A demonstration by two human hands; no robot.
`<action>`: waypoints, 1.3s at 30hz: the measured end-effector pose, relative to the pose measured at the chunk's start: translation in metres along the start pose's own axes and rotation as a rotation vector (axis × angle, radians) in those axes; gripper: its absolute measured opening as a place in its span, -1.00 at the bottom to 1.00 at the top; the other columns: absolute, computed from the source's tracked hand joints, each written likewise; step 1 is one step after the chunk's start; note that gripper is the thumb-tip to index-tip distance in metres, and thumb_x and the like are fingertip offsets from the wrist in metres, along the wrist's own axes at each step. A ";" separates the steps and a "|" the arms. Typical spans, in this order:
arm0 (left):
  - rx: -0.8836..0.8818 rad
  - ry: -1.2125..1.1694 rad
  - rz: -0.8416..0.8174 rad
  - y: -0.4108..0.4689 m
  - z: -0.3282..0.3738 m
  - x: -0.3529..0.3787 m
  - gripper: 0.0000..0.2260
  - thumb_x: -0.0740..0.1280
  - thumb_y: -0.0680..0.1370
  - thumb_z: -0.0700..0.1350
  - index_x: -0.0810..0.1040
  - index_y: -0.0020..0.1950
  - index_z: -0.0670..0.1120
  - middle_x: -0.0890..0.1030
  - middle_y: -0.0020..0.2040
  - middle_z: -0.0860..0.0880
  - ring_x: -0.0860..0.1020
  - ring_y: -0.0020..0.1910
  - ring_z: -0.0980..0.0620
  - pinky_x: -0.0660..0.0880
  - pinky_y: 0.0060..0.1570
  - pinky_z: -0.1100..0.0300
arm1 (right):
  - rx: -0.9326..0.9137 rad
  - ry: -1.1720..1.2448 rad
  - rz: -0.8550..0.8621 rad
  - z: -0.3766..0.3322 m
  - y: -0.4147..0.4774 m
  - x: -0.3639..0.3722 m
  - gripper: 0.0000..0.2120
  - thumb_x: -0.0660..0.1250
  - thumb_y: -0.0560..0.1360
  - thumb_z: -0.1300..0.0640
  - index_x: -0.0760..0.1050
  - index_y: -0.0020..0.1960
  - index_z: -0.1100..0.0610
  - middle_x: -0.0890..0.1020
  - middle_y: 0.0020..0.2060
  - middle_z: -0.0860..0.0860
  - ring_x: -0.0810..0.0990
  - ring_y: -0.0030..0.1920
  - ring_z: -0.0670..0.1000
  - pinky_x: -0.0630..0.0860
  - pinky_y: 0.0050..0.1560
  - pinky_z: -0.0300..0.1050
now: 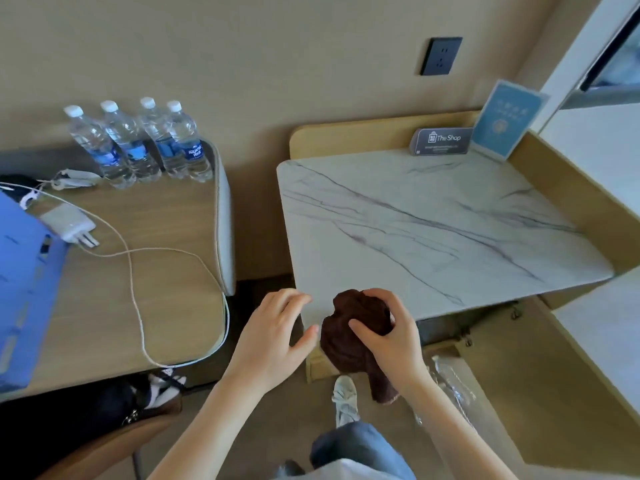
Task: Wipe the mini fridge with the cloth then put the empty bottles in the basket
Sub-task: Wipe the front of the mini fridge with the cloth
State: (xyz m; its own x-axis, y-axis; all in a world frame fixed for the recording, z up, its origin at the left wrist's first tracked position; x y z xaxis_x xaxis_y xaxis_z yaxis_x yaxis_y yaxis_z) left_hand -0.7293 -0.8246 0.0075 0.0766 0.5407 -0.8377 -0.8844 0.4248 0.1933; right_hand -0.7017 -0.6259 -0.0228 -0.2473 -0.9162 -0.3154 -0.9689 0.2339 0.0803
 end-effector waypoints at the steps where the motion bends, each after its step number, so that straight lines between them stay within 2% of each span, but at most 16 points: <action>1: 0.014 -0.011 -0.014 -0.013 0.003 0.002 -0.53 0.16 0.56 0.17 0.54 0.32 -0.07 0.53 0.26 0.05 0.48 0.27 0.06 0.44 0.19 0.24 | 0.019 -0.004 0.024 0.003 -0.020 -0.001 -0.59 0.55 0.40 0.20 0.52 0.16 -0.10 0.65 0.05 -0.19 0.59 0.12 -0.15 0.45 0.04 -0.43; 9: 0.218 -0.027 -0.088 -0.065 0.065 0.010 -0.58 0.21 0.56 0.15 0.54 0.31 -0.04 0.54 0.22 0.07 0.48 0.23 0.11 0.38 0.21 0.34 | 0.051 -0.053 0.250 -0.009 -0.133 -0.049 -0.55 0.55 0.38 0.23 0.53 0.16 -0.13 0.65 0.08 -0.20 0.59 0.15 -0.16 0.44 0.09 -0.44; 12: 0.290 -0.028 -0.119 -0.071 0.093 0.017 -0.57 0.21 0.57 0.17 0.53 0.33 -0.01 0.53 0.25 0.09 0.47 0.25 0.14 0.40 0.19 0.36 | 0.033 -0.076 0.338 -0.018 -0.162 -0.077 -0.55 0.55 0.40 0.21 0.52 0.18 -0.13 0.63 0.09 -0.22 0.59 0.16 -0.15 0.53 0.15 -0.24; 15: 0.359 -0.037 -0.155 -0.080 0.125 0.031 -0.57 0.23 0.57 0.15 0.53 0.35 -0.03 0.52 0.28 0.08 0.45 0.27 0.13 0.45 0.22 0.29 | 0.038 -0.059 0.418 -0.018 -0.193 -0.105 -0.57 0.53 0.41 0.24 0.53 0.18 -0.06 0.64 0.08 -0.19 0.60 0.16 -0.08 0.57 0.16 -0.02; 19: 0.434 -0.044 -0.187 -0.099 0.173 0.055 -0.59 0.24 0.56 0.12 0.52 0.34 -0.04 0.51 0.27 0.07 0.46 0.26 0.11 0.46 0.17 0.29 | 0.054 -0.082 0.538 -0.008 -0.240 -0.148 -0.58 0.54 0.41 0.24 0.52 0.18 -0.06 0.63 0.07 -0.18 0.59 0.16 -0.08 0.58 0.16 0.07; 22: 0.452 -0.054 -0.198 -0.120 0.205 0.076 -0.58 0.22 0.56 0.14 0.54 0.32 -0.03 0.54 0.26 0.06 0.47 0.25 0.10 0.45 0.13 0.31 | 0.085 -0.081 0.590 0.006 -0.277 -0.181 -0.57 0.54 0.42 0.22 0.51 0.19 -0.09 0.62 0.07 -0.19 0.58 0.16 -0.08 0.62 0.13 0.05; 26: 0.464 -0.046 -0.208 -0.157 0.249 0.106 -0.57 0.19 0.55 0.15 0.56 0.29 -0.03 0.57 0.22 0.06 0.50 0.21 0.09 0.41 0.11 0.33 | 0.085 -0.098 0.617 0.017 -0.326 -0.224 -0.54 0.54 0.40 0.25 0.50 0.16 -0.13 0.62 0.06 -0.21 0.59 0.15 -0.10 0.60 0.13 -0.05; 33: 0.429 -0.063 -0.195 -0.227 0.310 0.146 -0.59 0.23 0.54 0.10 0.56 0.29 -0.08 0.55 0.18 0.06 0.48 0.19 0.07 0.37 0.20 0.31 | 0.136 -0.084 0.564 0.043 -0.397 -0.284 -0.55 0.54 0.38 0.28 0.52 0.14 -0.10 0.64 0.02 -0.22 0.60 0.12 -0.12 0.57 0.15 -0.05; 39: 0.397 -0.054 -0.178 -0.244 0.351 0.159 -0.59 0.23 0.53 0.08 0.56 0.28 -0.09 0.56 0.17 0.04 0.48 0.21 0.06 0.40 0.21 0.28 | 0.145 -0.077 0.498 0.059 -0.417 -0.316 -0.55 0.54 0.38 0.25 0.51 0.14 -0.11 0.64 0.03 -0.20 0.60 0.13 -0.09 0.56 0.14 -0.07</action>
State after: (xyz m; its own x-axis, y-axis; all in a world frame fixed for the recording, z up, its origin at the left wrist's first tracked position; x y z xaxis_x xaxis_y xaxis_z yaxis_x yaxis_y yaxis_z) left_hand -0.3396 -0.5878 0.0062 0.2447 0.4666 -0.8500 -0.6103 0.7553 0.2389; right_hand -0.2200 -0.4148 -0.0126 -0.6718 -0.6575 -0.3411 -0.7229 0.6824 0.1084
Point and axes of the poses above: each hand's wrist, its own y-axis towards the middle knuckle, its own x-axis out of the palm, z = x × y, the point moved 9 cm from there along y, towards the middle knuckle
